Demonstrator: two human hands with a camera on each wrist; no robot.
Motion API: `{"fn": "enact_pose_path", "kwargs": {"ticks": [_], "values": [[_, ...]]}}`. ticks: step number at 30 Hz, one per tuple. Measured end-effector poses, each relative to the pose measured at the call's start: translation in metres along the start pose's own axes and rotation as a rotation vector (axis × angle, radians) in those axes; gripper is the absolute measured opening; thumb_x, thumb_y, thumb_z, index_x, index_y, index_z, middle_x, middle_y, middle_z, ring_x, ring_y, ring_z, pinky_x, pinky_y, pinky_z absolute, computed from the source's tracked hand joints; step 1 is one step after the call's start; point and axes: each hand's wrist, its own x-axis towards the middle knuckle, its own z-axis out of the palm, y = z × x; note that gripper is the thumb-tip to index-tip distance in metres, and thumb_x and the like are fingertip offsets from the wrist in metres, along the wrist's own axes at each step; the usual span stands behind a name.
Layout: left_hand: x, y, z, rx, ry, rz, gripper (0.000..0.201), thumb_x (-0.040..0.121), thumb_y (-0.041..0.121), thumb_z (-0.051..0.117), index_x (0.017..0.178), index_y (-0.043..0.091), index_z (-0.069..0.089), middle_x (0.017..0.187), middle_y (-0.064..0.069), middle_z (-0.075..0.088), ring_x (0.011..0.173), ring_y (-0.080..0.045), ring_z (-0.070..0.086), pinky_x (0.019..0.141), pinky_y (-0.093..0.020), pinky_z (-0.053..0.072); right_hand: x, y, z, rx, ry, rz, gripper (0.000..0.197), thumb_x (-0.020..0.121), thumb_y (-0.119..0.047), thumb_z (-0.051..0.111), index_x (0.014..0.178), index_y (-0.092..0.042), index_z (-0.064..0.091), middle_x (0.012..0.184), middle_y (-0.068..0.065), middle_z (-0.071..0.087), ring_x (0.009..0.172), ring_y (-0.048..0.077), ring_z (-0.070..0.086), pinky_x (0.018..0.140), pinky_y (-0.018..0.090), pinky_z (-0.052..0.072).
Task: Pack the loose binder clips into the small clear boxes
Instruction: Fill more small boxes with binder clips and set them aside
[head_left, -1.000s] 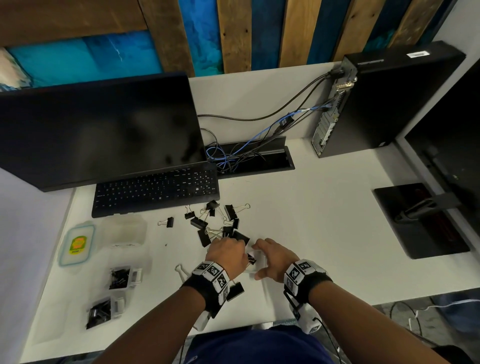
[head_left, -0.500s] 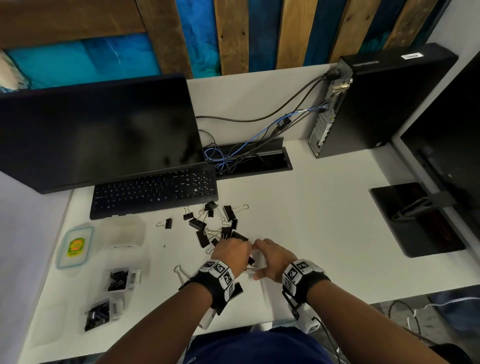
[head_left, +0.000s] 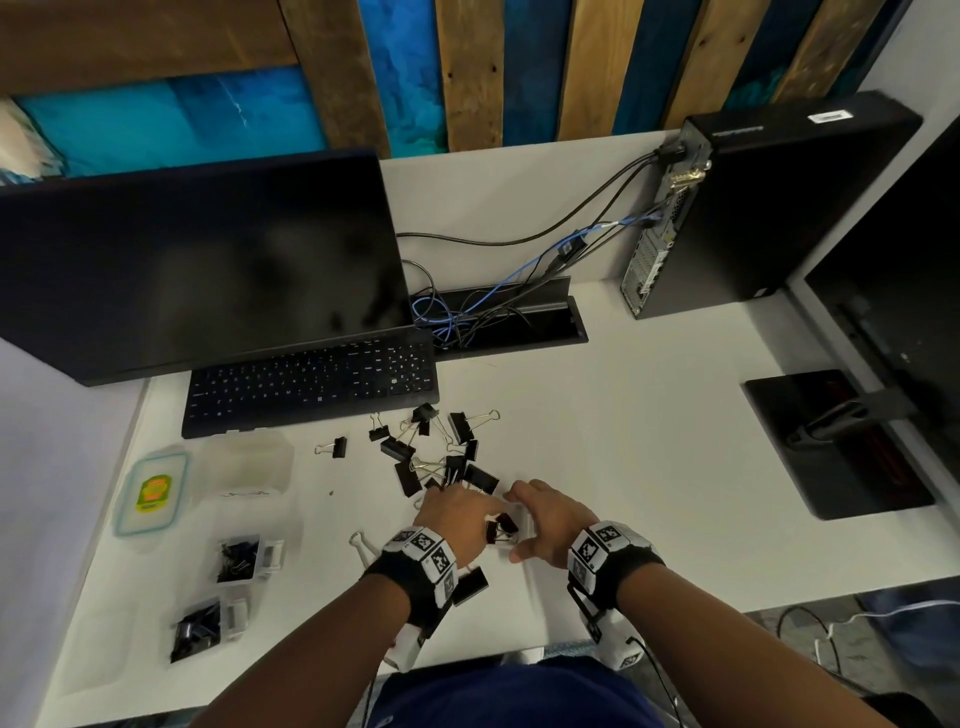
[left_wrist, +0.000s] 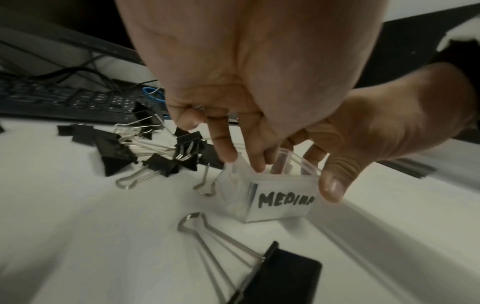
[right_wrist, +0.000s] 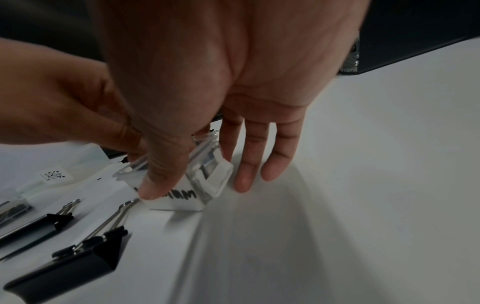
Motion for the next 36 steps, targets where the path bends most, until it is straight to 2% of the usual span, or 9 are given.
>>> {"fn": "enact_pose_path", "kwargs": {"ticks": [4,7,16,18,22,25,27,32,36], "values": [[-0.013,-0.029,-0.005,-0.179,0.152,-0.094,0.033,0.091,0.011,0.047,0.113,0.028,0.064,0.116,0.009,0.064,0.107,-0.014,0.058,0.092,-0.032,0.047,-0.001,0.001,-0.001,-0.017,0.005,-0.002,0.075,0.073,-0.039,0.081,0.136,-0.029,0.041,0.129,-0.006,0.048,0.113,0.021,0.056,0.09,0.037,0.047],[-0.028,-0.062,-0.005,-0.257,0.207,-0.247,0.025,0.092,0.014,0.051,0.108,0.027,0.065,0.112,0.012,0.062,0.1,-0.01,0.058,0.086,-0.027,0.049,0.0,0.002,-0.005,-0.036,-0.003,-0.006,0.074,0.074,-0.041,0.079,0.136,-0.03,0.04,0.13,-0.008,0.047,0.114,0.02,0.055,0.091,0.037,0.047],[-0.061,-0.134,0.02,-0.194,0.087,-0.527,0.017,0.089,0.019,0.063,0.106,0.023,0.065,0.113,0.0,0.055,0.111,-0.019,0.054,0.094,-0.027,0.043,0.004,0.001,-0.006,-0.032,0.008,0.003,0.068,0.074,-0.041,0.079,0.13,-0.03,0.042,0.124,-0.01,0.049,0.109,0.016,0.053,0.084,0.032,0.042],[-0.066,-0.141,0.026,-0.215,0.038,-0.524,0.024,0.087,0.017,0.064,0.111,0.024,0.065,0.116,-0.003,0.055,0.114,-0.021,0.053,0.097,-0.026,0.041,0.005,0.002,-0.005,-0.021,0.009,0.001,0.069,0.074,-0.041,0.079,0.131,-0.03,0.042,0.123,-0.01,0.048,0.108,0.015,0.052,0.083,0.031,0.039],[-0.073,-0.144,0.037,-0.284,-0.031,-0.417,0.051,0.079,-0.005,0.055,0.116,0.029,0.064,0.115,0.001,0.047,0.107,-0.017,0.054,0.093,-0.019,0.041,0.003,0.0,-0.003,-0.014,0.016,-0.004,0.068,0.075,-0.039,0.08,0.13,-0.027,0.043,0.121,-0.008,0.048,0.102,0.013,0.05,0.08,0.028,0.036],[-0.073,-0.135,0.039,-0.227,0.003,-0.412,0.029,0.081,0.007,0.066,0.097,0.031,0.063,0.106,0.004,0.047,0.094,-0.015,0.058,0.087,-0.026,0.049,0.001,0.001,0.0,-0.01,0.021,-0.002,0.069,0.074,-0.041,0.079,0.131,-0.027,0.043,0.122,-0.008,0.048,0.104,0.013,0.051,0.08,0.028,0.037],[-0.074,-0.132,0.039,-0.204,0.013,-0.466,0.017,0.084,0.019,0.069,0.095,0.028,0.061,0.107,0.003,0.049,0.094,-0.017,0.058,0.084,-0.028,0.049,-0.001,0.002,0.003,-0.003,0.027,0.0,0.071,0.074,-0.042,0.079,0.133,-0.029,0.042,0.125,-0.01,0.047,0.104,0.011,0.05,0.082,0.029,0.039],[-0.068,-0.122,0.035,-0.19,-0.009,-0.473,0.02,0.086,0.038,0.065,0.098,0.022,0.06,0.106,0.002,0.051,0.097,-0.016,0.056,0.085,-0.029,0.047,-0.003,0.003,0.005,-0.019,0.025,0.008,0.074,0.074,-0.044,0.079,0.134,-0.03,0.04,0.125,-0.011,0.047,0.105,0.011,0.051,0.084,0.03,0.042],[-0.056,-0.106,0.023,-0.164,0.1,-0.438,0.018,0.092,0.031,0.052,0.1,0.018,0.06,0.103,0.0,0.054,0.096,-0.019,0.058,0.081,-0.032,0.049,-0.003,0.003,0.002,-0.063,0.016,0.02,0.072,0.072,-0.046,0.079,0.131,-0.03,0.04,0.123,-0.011,0.048,0.108,0.015,0.054,0.085,0.033,0.045]]}}
